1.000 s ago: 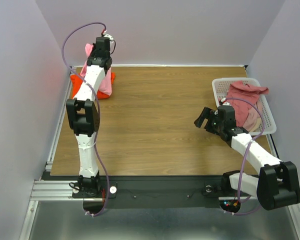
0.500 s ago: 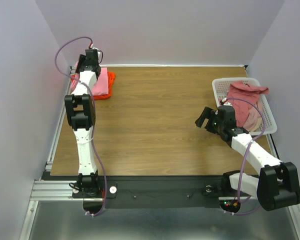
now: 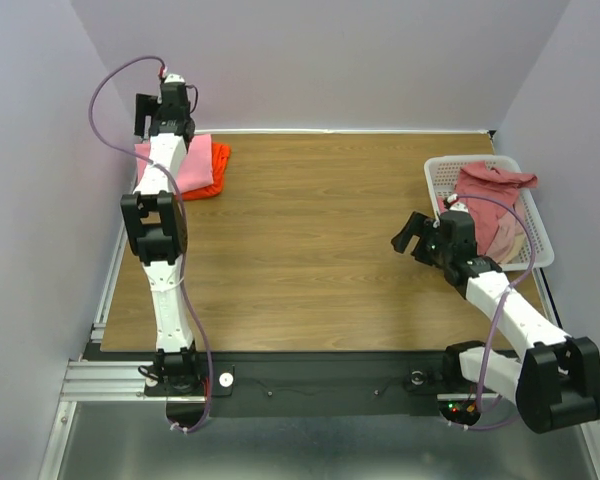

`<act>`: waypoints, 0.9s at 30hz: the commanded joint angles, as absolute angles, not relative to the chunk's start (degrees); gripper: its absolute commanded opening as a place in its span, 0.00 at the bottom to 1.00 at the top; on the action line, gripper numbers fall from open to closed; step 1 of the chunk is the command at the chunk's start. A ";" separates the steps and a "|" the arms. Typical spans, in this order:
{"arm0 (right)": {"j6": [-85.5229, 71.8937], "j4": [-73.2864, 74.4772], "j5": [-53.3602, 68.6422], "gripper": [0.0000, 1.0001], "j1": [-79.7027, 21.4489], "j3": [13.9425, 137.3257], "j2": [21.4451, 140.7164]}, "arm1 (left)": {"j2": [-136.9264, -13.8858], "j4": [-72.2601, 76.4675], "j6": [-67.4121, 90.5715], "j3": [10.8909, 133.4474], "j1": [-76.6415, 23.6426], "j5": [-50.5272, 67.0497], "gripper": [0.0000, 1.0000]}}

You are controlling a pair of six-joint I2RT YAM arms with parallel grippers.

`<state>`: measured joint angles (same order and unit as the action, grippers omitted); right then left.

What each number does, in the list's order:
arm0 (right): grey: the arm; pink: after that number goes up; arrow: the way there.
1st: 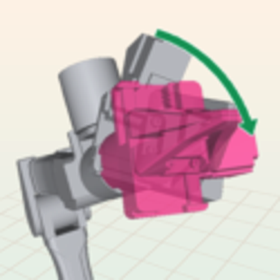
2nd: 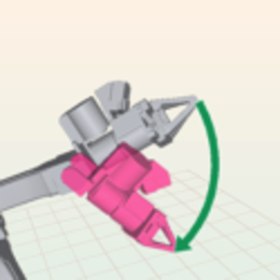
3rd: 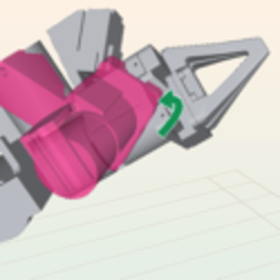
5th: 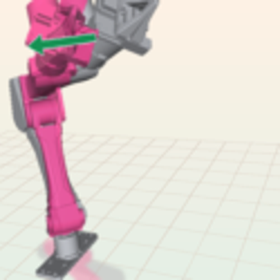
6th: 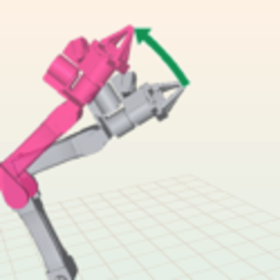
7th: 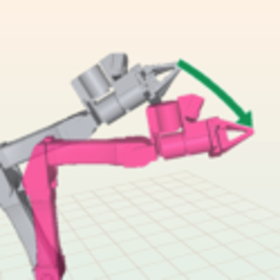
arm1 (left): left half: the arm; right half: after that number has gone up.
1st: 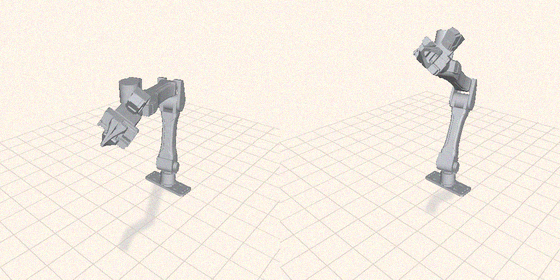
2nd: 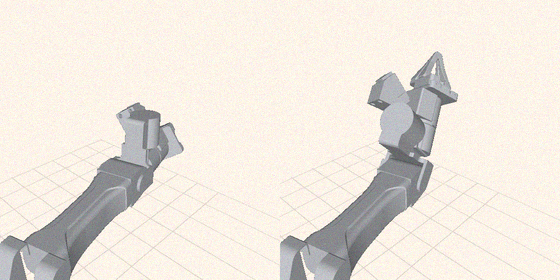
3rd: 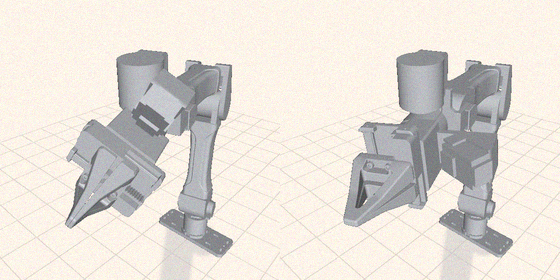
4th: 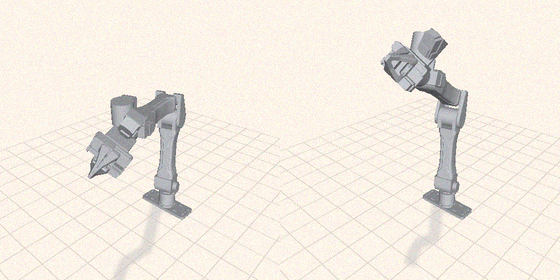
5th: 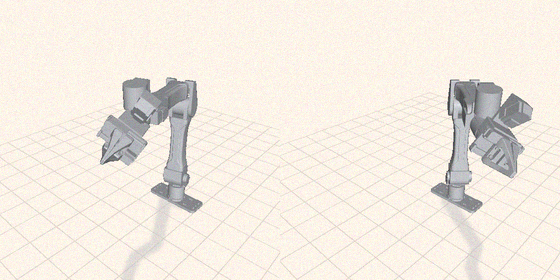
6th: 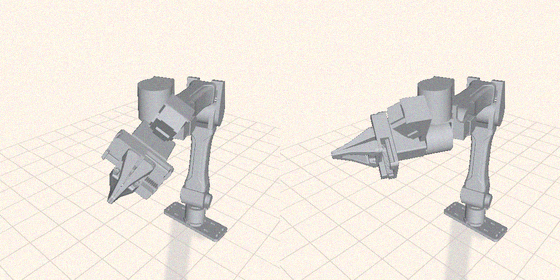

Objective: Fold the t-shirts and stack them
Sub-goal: Neatly place the folded tshirt to the corner

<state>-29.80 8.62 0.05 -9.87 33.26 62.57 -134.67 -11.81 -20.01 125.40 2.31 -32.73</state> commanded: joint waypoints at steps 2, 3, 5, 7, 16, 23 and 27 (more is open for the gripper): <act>-30.23 9.49 2.89 1.00 -10.11 35.15 58.11 | -116.22 -14.14 -9.61 125.87 -5.78 -30.59 0.98; -30.67 9.75 3.07 1.00 -10.02 35.07 57.66 | -114.54 -16.15 -7.49 125.34 -7.37 -30.67 0.98; -31.72 10.81 3.16 1.00 -10.11 34.81 56.43 | -109.11 -18.71 2.04 122.01 -11.22 -28.66 0.98; -32.17 11.51 2.90 1.00 -10.11 34.46 55.47 | -104.44 -20.82 7.89 116.66 -13.35 -23.41 0.98; -30.67 15.29 -2.81 1.00 -10.02 33.75 50.54 | -74.37 -4.93 29.59 61.91 -33.54 -15.72 0.98; -30.32 15.21 -7.21 1.00 -10.11 30.68 48.52 | -63.29 -7.91 38.05 43.70 -35.95 -22.13 0.98; -29.62 15.03 -7.12 1.00 -10.11 30.15 47.38 | -62.14 -12.82 40.24 42.98 -35.95 -26.36 0.98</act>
<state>-30.81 15.70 -5.04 -9.87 30.33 48.97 -66.11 -12.80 35.09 42.04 -36.14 -19.70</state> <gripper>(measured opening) 0.998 0.985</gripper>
